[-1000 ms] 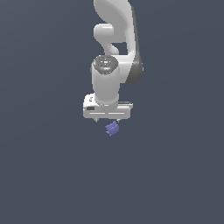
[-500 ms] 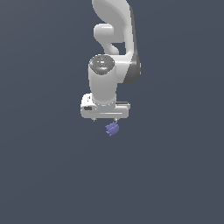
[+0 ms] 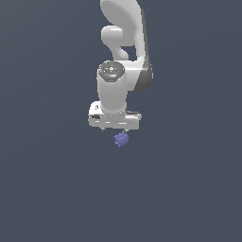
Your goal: Pick up the object and move it to a goal position.
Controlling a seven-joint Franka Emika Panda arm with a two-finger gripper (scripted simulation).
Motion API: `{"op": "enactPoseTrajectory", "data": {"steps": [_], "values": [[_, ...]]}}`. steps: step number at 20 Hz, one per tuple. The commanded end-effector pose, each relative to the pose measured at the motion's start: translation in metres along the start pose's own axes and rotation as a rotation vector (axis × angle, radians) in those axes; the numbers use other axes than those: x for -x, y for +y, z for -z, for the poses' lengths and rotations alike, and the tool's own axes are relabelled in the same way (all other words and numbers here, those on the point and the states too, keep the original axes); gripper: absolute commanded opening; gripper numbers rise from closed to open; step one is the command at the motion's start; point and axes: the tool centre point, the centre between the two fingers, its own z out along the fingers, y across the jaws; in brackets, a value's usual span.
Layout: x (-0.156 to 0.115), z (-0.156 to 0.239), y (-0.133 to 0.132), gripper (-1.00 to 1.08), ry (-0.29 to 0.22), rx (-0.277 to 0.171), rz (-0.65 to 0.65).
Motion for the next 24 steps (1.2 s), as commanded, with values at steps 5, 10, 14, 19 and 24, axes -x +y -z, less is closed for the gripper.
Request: {"op": "enactPoseTrajectory", "data": {"steps": [5, 10, 14, 19, 24], "values": [[0.002, -0.009, -0.005, 1.00, 0.003, -0.004, -0.109], [0.005, -0.018, -0.010, 1.00, 0.007, -0.009, -0.230], [0.008, -0.026, -0.015, 1.00, 0.010, -0.012, -0.335], [0.011, -0.036, -0.020, 1.00, 0.014, -0.017, -0.467], [0.014, -0.045, -0.024, 1.00, 0.018, -0.020, -0.599]]}}
